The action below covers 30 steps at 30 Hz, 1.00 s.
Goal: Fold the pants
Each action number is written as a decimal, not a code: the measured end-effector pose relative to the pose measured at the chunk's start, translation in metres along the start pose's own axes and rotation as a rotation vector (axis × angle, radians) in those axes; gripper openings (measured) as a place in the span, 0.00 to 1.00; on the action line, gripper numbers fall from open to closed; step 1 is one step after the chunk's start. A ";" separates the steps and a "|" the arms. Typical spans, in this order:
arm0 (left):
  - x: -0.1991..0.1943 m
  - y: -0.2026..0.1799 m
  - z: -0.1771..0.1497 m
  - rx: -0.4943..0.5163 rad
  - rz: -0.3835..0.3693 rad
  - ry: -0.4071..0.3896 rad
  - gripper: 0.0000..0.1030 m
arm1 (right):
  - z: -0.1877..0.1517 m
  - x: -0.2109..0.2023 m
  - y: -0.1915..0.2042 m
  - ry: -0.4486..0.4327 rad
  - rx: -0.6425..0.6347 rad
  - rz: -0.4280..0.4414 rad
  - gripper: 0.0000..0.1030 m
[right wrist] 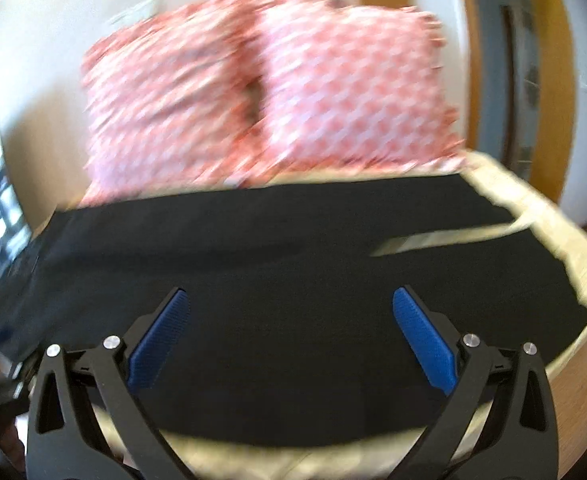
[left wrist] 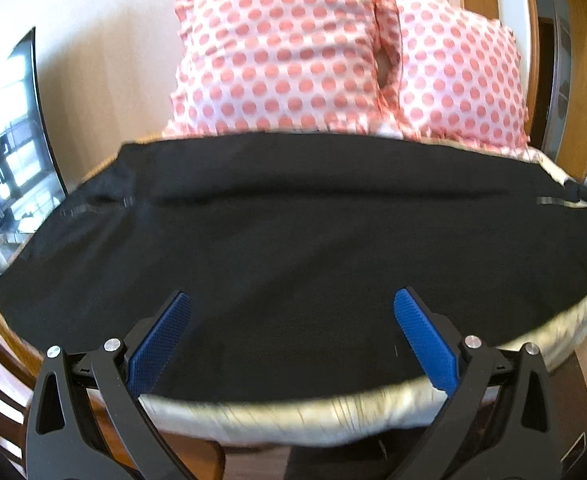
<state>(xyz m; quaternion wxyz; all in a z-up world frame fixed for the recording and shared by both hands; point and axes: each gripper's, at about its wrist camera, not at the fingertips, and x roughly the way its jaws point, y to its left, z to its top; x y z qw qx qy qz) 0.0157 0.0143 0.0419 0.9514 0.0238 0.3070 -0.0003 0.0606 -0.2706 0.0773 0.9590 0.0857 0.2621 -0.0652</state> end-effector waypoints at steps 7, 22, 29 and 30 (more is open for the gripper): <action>0.027 0.017 0.043 -0.066 0.006 -0.005 0.99 | 0.106 0.137 -0.098 0.159 0.291 -0.258 0.95; 0.077 0.046 0.062 -0.228 -0.055 0.078 0.99 | 0.125 0.286 -0.170 0.299 0.343 -0.599 0.30; 0.068 0.047 0.054 -0.194 -0.057 0.047 0.99 | 0.101 0.199 -0.192 0.142 0.465 -0.303 0.01; 0.064 0.050 0.053 -0.195 -0.059 0.037 0.99 | 0.098 0.180 -0.187 0.114 0.471 -0.268 0.01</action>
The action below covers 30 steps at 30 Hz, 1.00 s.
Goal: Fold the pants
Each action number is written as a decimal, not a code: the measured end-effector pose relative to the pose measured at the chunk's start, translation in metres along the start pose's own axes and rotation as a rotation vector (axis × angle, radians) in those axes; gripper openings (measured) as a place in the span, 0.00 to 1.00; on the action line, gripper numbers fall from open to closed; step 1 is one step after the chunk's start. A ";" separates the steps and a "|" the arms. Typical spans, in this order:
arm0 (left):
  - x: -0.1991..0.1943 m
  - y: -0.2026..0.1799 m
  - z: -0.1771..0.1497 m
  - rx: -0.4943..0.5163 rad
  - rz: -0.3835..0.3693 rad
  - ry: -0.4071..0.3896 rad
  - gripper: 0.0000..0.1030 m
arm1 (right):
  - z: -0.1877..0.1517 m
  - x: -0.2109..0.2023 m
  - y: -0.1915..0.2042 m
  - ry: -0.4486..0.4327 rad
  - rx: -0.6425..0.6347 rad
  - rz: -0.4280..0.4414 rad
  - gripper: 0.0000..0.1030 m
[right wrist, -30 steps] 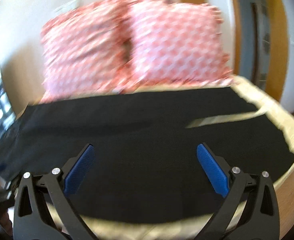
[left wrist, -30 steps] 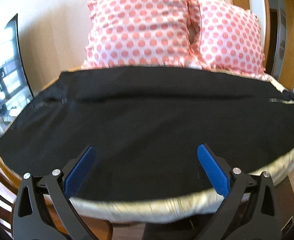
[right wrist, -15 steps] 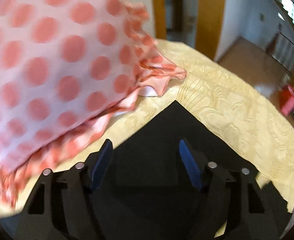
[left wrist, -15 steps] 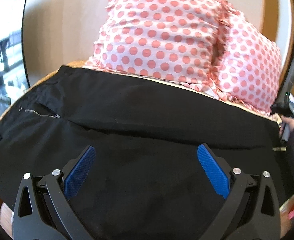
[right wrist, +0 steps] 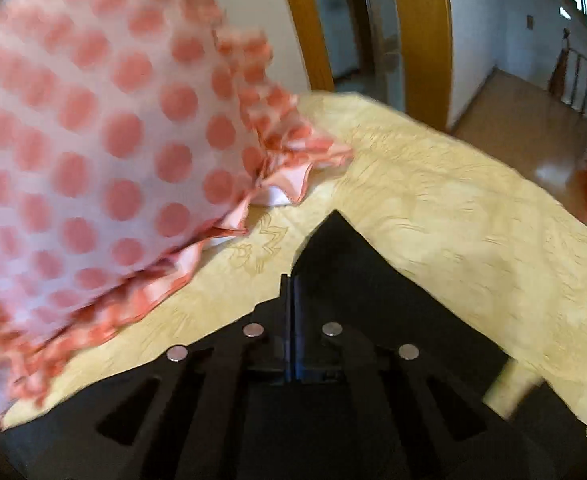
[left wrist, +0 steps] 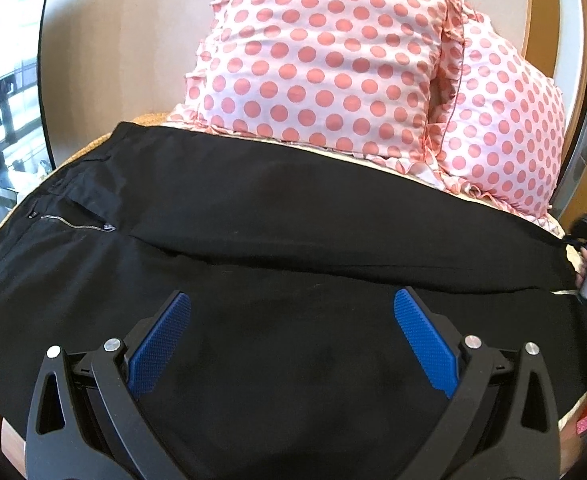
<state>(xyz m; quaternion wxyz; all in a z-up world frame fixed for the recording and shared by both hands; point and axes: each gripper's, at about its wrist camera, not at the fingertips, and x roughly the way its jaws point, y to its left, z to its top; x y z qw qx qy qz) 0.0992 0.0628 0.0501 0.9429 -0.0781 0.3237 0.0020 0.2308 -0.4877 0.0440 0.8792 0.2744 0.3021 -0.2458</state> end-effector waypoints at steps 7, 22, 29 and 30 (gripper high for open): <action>-0.019 0.011 0.006 -0.005 0.022 -0.044 0.99 | -0.083 -0.103 -0.074 -0.013 0.105 0.202 0.01; -0.019 0.059 0.042 -0.180 -0.050 -0.048 0.99 | -0.120 -0.087 -0.115 0.133 0.370 0.318 0.39; 0.027 0.068 0.094 -0.178 -0.087 0.041 0.99 | -0.100 -0.100 -0.122 -0.006 0.296 0.440 0.01; 0.037 0.070 0.102 -0.180 -0.072 0.051 0.99 | -0.098 -0.106 -0.126 -0.023 0.299 0.441 0.01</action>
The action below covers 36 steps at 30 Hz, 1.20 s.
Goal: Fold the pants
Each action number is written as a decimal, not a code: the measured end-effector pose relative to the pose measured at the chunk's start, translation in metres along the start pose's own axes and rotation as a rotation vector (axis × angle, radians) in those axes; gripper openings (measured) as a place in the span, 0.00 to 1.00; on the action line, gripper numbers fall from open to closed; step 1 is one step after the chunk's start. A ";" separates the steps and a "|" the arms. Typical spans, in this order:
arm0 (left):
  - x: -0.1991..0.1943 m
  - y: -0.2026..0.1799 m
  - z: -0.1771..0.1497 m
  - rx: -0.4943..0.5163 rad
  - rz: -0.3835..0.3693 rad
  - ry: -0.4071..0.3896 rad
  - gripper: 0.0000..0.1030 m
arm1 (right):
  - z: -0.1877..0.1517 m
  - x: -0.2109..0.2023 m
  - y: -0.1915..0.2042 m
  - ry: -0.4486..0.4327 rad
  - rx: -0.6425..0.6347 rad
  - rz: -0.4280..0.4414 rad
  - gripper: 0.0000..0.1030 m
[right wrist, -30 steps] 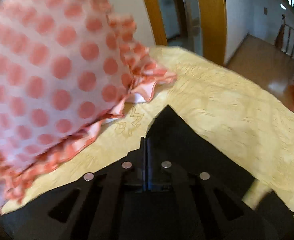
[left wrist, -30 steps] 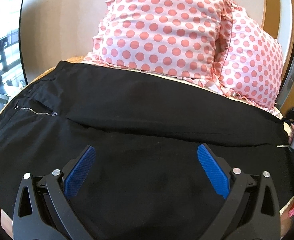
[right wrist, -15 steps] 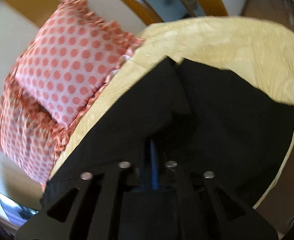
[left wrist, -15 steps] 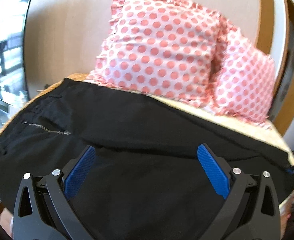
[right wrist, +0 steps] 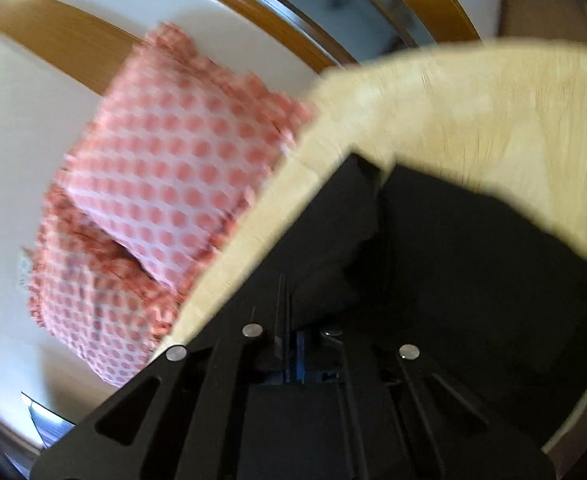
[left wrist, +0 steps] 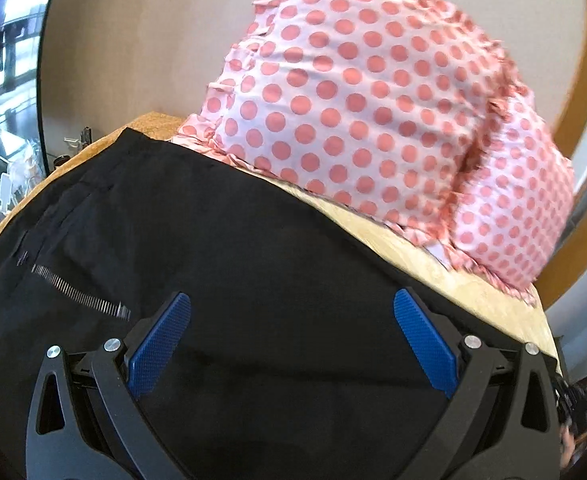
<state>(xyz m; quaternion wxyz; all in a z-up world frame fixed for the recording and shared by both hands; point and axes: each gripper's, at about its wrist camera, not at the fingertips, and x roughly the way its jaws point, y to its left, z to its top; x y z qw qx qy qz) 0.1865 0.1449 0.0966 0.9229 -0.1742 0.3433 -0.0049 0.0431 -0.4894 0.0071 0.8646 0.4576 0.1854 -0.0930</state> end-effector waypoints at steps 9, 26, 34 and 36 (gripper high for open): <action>0.129 0.023 0.062 -0.176 0.151 0.215 0.85 | 0.014 -0.012 0.006 -0.021 -0.014 0.043 0.01; -0.098 0.061 -0.036 -0.176 0.125 -0.052 0.07 | 0.020 -0.046 -0.014 -0.070 -0.060 0.018 0.02; -0.102 0.097 -0.154 -0.264 0.203 0.081 0.07 | 0.002 -0.039 -0.058 0.017 0.041 -0.073 0.02; -0.104 0.094 -0.153 -0.249 0.212 0.060 0.08 | 0.001 -0.046 -0.057 0.006 0.036 -0.066 0.02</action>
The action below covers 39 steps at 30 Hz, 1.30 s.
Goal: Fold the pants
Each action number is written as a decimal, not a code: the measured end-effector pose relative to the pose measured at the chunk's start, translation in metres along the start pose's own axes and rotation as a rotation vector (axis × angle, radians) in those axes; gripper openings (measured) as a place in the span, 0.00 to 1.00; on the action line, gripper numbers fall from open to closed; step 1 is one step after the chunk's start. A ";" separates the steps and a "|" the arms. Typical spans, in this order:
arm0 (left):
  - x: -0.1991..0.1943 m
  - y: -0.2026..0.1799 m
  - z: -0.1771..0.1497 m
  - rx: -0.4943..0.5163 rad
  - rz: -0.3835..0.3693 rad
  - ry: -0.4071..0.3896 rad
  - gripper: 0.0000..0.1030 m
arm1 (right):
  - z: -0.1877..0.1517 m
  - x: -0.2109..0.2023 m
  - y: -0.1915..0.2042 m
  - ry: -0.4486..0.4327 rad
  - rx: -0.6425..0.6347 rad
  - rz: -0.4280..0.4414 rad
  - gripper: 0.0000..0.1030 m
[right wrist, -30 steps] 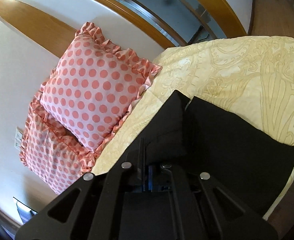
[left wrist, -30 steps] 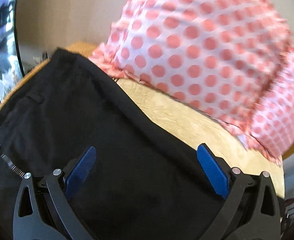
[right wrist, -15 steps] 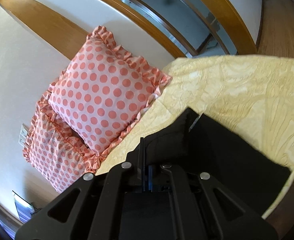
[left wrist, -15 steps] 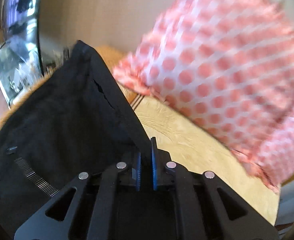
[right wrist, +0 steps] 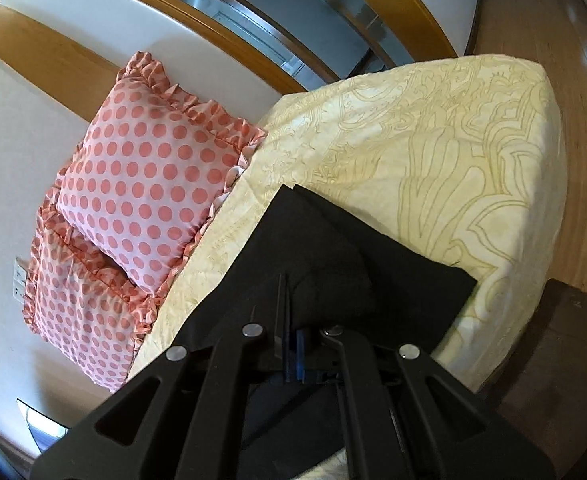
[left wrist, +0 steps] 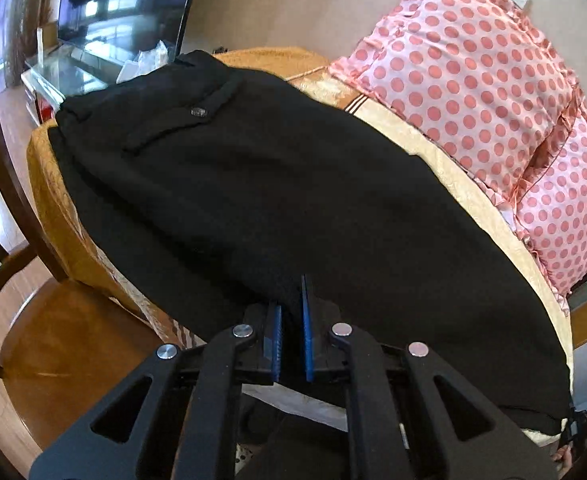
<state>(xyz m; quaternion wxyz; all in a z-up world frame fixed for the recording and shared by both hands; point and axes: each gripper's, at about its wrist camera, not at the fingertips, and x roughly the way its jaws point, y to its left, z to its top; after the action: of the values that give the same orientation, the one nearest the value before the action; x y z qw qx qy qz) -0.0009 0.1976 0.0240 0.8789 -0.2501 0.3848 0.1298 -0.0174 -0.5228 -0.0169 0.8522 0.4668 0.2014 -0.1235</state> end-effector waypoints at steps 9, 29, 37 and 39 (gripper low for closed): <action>-0.007 0.014 -0.008 0.022 -0.037 0.000 0.08 | 0.001 -0.021 -0.013 -0.010 0.029 -0.061 0.02; -0.072 0.048 -0.022 0.021 0.008 -0.306 0.25 | 0.003 -0.029 -0.026 -0.129 -0.043 -0.253 0.51; -0.044 0.016 0.002 0.133 -0.018 -0.277 0.25 | -0.024 -0.028 -0.011 -0.128 -0.100 -0.260 0.40; -0.033 0.012 0.000 0.148 -0.015 -0.256 0.25 | -0.031 -0.031 -0.010 -0.132 -0.072 -0.235 0.39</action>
<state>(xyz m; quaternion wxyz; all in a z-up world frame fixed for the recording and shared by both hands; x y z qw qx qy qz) -0.0276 0.2067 0.0445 0.9377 -0.1689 0.2763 0.1256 -0.0558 -0.5009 -0.0252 0.8595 0.4001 0.2026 -0.2454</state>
